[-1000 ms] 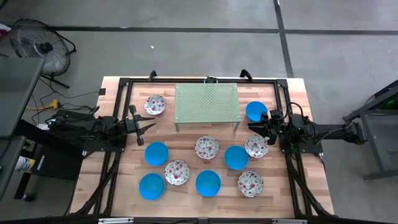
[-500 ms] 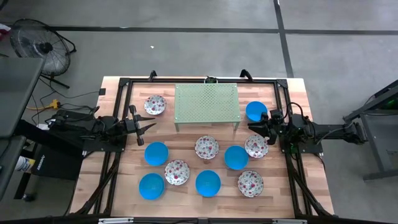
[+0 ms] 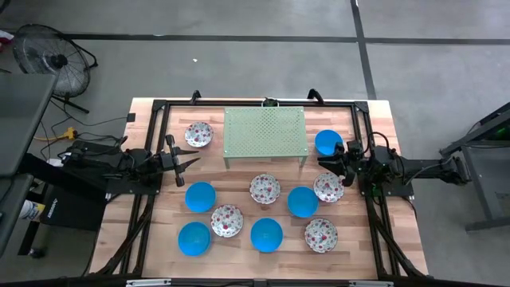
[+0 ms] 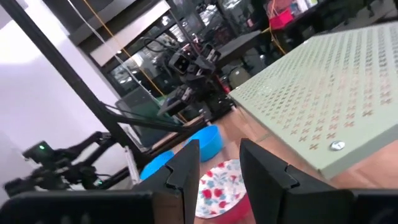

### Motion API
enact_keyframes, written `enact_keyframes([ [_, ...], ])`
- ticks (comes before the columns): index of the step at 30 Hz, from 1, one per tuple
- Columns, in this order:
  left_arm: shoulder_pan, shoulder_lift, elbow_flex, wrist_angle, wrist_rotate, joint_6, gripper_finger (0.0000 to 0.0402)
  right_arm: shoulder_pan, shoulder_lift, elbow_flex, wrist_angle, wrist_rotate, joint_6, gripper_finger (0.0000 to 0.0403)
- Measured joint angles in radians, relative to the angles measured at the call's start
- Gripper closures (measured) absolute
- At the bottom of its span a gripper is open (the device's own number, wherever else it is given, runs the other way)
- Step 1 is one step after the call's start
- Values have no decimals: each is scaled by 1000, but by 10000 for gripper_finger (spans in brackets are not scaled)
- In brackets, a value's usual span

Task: Pick & Place Mini bowls
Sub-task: Put the blue bowl on the shelf

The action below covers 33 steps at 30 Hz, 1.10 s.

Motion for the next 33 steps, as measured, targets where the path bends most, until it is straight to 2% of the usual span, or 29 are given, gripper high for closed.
enact_keyframes([
  [6,0,0,0,0,0,0,305,-28,20,69,-105,3,-70,300],
  [10,0,0,0,0,0,0,305,-55,48,167,-285,18,-121,300],
  [14,0,0,0,0,0,0,305,-90,111,296,-485,85,-124,300],
  [21,0,0,0,0,0,0,305,-179,303,535,-771,237,-195,300],
  [26,0,0,0,0,0,0,305,-275,467,680,-934,310,-159,300],
  [29,0,0,0,0,0,0,305,-353,573,758,-1021,307,-94,300],
  [33,0,0,0,0,0,0,305,-469,723,852,-1125,229,-35,300],
])
